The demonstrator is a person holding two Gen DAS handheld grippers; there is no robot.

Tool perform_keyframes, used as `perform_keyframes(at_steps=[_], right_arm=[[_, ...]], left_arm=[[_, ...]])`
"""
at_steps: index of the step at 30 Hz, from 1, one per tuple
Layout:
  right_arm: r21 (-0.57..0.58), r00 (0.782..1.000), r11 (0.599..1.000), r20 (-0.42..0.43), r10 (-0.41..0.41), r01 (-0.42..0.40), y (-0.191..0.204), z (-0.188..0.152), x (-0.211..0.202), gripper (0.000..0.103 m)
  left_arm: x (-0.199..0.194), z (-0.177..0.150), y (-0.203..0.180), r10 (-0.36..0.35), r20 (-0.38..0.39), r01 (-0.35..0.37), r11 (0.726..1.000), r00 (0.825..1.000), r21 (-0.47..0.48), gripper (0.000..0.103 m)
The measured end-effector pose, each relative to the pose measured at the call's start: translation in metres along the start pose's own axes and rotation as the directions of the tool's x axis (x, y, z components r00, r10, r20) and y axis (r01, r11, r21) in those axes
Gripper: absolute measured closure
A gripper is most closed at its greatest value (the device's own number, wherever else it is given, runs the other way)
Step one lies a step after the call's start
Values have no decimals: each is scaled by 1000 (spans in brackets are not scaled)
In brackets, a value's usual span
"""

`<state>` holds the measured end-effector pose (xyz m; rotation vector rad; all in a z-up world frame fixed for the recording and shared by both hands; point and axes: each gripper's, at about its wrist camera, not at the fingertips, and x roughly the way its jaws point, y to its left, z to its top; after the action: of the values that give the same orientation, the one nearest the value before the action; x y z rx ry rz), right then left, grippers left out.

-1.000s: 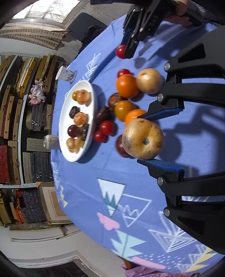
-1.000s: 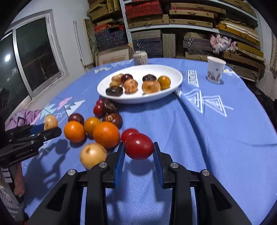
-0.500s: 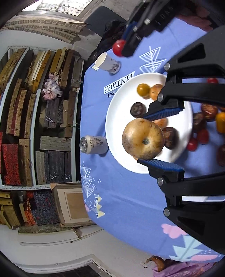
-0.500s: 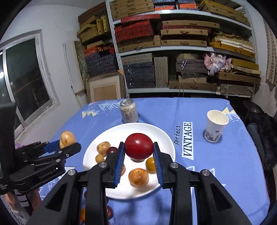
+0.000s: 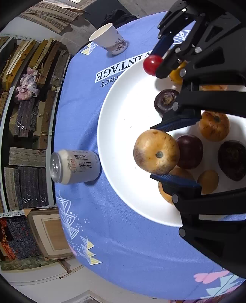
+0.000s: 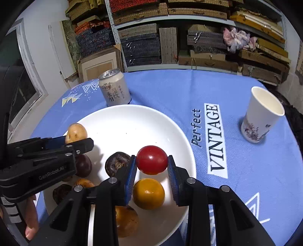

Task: Organize fruits
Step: 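Lower the apple and tomato onto the white plate and open both tools, then move both open tools back over the loose fruit cluster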

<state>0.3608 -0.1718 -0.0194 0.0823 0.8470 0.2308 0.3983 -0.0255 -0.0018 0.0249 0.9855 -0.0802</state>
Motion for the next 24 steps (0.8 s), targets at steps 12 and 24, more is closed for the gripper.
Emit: perform_keyframes(at_steps=[12, 24], right_arm=[[-50, 984, 998, 171, 49, -41, 22, -19, -87, 42], [-2, 971, 995, 220, 98, -100, 14, -126, -151, 15]], left_arm=[[-83, -28, 22, 15, 149, -9, 999, 989, -38, 35], [-146, -204, 73, 13, 212, 25, 984, 977, -176, 17]])
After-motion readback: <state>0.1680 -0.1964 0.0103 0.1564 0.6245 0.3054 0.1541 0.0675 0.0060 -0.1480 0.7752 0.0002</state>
